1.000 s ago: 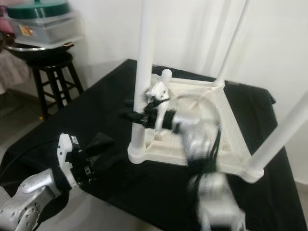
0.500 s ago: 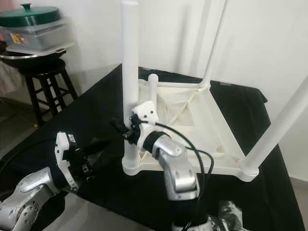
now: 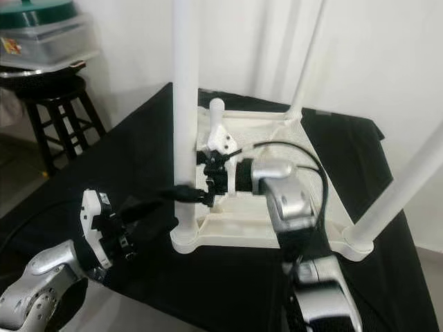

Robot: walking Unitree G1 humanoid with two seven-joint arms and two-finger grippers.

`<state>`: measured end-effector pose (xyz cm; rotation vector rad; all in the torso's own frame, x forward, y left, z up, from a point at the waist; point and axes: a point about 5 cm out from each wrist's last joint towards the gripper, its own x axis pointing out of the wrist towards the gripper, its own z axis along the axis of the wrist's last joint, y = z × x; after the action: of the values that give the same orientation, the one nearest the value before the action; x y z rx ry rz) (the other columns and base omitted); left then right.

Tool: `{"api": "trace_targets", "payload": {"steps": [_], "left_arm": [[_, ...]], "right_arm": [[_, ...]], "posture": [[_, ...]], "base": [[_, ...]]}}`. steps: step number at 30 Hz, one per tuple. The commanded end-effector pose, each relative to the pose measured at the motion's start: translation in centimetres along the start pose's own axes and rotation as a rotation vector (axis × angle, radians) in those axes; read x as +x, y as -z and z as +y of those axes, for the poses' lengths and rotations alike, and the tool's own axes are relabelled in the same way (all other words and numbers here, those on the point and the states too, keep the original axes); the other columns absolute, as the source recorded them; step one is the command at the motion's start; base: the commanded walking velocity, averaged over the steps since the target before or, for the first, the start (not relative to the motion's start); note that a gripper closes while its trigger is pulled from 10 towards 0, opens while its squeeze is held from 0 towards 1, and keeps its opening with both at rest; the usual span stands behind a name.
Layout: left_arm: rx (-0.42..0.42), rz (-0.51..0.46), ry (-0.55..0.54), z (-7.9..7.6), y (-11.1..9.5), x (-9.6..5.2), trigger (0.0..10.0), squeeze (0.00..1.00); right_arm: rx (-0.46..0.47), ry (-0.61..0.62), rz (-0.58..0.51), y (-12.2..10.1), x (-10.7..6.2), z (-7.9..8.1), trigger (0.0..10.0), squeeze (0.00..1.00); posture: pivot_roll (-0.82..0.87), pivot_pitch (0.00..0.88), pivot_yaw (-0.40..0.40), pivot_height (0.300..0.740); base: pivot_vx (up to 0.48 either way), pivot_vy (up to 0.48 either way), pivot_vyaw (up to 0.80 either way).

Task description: Building children table

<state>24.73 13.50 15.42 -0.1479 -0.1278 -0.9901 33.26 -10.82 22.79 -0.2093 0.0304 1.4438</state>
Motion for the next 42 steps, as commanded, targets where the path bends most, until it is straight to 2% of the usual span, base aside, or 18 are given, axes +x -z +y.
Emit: {"api": "trace_targets", "payload": {"steps": [1,2,6,7,11,18,20,21,23,25,26,27,28,29,30,33,35,42], "left_arm": [[0.004,0.004,0.011,-0.2,0.1,0.1,10.0,0.0],[0.002,0.007,0.012,-0.3,0.2,0.1,10.0,0.0],[0.001,0.009,0.013,-0.3,0.3,0.1,10.0,0.0],[-0.001,0.011,0.014,-0.4,0.3,0.1,10.0,0.0],[-0.005,0.012,0.015,-0.5,0.4,0.2,10.0,0.0],[-0.005,0.01,0.017,-0.5,0.4,0.2,10.0,0.0],[-0.005,0.008,0.018,-0.5,0.3,0.2,10.0,0.0],[-0.005,0.008,0.018,-0.5,0.3,0.2,10.0,0.0],[-0.004,0.007,0.018,-0.4,0.2,0.1,10.0,0.0],[-0.004,0.007,0.018,-0.4,0.2,0.1,10.0,0.0],[-0.003,0.005,0.017,-0.4,0.1,0.0,10.0,0.0],[-0.002,0.005,0.017,-0.2,0.0,-0.1,10.0,0.0],[-0.002,0.005,0.017,-0.2,0.0,-0.1,10.0,0.0],[-0.002,0.003,0.018,-0.1,-0.1,-0.2,10.0,0.0],[-0.003,0.002,0.019,0.1,-0.2,-0.2,10.0,0.0],[-0.003,0.005,0.022,0.3,-0.2,-0.2,10.0,0.0],[-0.006,0.004,0.024,0.3,-0.1,0.0,10.0,0.0],[0.004,-0.006,0.001,0.4,-0.1,-0.1,10.0,0.0]], "right_arm": [[0.0,-0.048,0.005,-0.1,0.2,-0.4,10.0,0.0],[0.013,-0.084,0.011,-0.4,0.6,-1.1,10.0,0.0],[0.034,-0.11,0.016,-0.7,0.9,-1.6,10.0,0.0],[0.051,-0.129,0.018,-0.8,1.2,-1.9,0.0,0.0],[0.088,-0.151,0.013,-0.6,1.0,-2.2,0.0,0.0],[0.074,-0.128,0.006,-0.1,0.1,-2.4,0.0,0.0],[0.041,0.009,0.009,0.8,-1.1,-2.6,0.0,0.0],[0.041,0.009,0.009,0.8,-1.1,-2.6,0.0,0.0],[0.049,0.164,0.003,1.8,-1.7,-2.4,0.0,0.0],[0.049,0.164,0.003,1.8,-1.7,-2.4,0.0,0.0],[0.098,0.273,0.006,2.9,-1.2,-1.5,0.0,0.0],[0.174,0.52,0.028,4.9,0.4,0.0,0.0,0.0],[0.174,0.52,0.028,4.9,0.4,0.0,0.0,0.0],[0.168,0.549,0.119,6.6,2.9,3.3,0.0,0.0],[0.121,0.606,0.149,6.9,3.9,5.1,0.0,0.0],[0.099,0.631,0.109,6.3,4.2,5.3,0.0,0.0],[0.223,0.661,0.065,6.8,3.4,4.4,0.0,0.0],[0.267,0.652,0.07,7.0,3.4,4.3,0.0,0.0]], "posture": [[-0.05,0.0,-0.058,0.74],[-0.04,0.0,-0.058,0.74],[-0.04,0.0,-0.058,0.74],[-0.03,0.0,-0.059,0.74],[-0.03,0.0,-0.058,0.74],[-0.03,0.0,-0.058,0.74],[-0.05,0.003,-0.058,0.74],[-0.05,0.003,-0.058,0.74],[-0.06,0.007,-0.06,0.74],[-0.06,0.007,-0.06,0.74],[-0.07,0.014,-0.061,0.74],[-0.08,0.021,-0.057,0.74],[-0.08,0.021,-0.057,0.74],[-0.1,0.031,-0.035,0.74],[-0.1,0.025,-0.028,0.74],[-0.11,0.024,-0.024,0.74],[-0.09,0.015,-0.045,0.74],[-0.09,0.011,-0.05,0.74]], "base": [[0.0,0.0,0.0],[0.0,0.0,0.0],[0.0,0.0,0.0],[0.0,0.0,0.0],[0.0,0.0,0.0],[0.0,0.0,0.0],[0.0,0.0,0.0],[0.0,0.0,0.0],[0.0,0.0,0.0],[0.0,0.0,0.0],[0.0,0.0,0.0],[0.0,0.0,0.0],[0.0,0.0,0.0],[0.0,0.0,0.0],[0.0,0.0,0.0],[0.0,0.0,0.0],[0.0,0.0,0.0],[0.0,0.0,0.0]]}}
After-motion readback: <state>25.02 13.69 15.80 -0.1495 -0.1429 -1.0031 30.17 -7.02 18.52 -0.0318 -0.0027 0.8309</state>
